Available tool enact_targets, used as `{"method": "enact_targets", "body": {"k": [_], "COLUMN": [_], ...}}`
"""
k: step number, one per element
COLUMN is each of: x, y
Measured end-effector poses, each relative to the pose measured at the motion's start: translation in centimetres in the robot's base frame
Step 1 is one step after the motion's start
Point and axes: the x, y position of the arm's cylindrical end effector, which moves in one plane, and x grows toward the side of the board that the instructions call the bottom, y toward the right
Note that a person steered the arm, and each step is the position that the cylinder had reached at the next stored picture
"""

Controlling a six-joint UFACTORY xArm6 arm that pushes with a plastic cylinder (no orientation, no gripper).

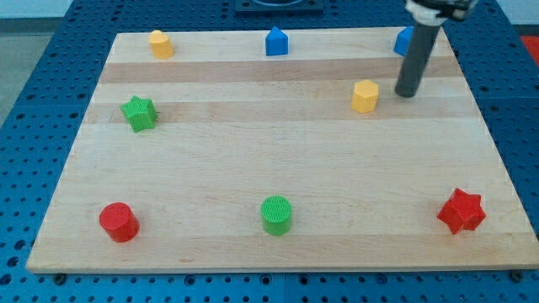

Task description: Push the blue cube along with the yellow hexagon to the down

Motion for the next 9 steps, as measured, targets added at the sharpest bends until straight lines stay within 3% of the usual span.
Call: {"method": "enact_targets", "body": {"k": [2, 4, 6, 9], "x": [-7.0, -12.8, -12.5, -5.3], "y": [5.4, 5.4, 1.7, 0.5]}}
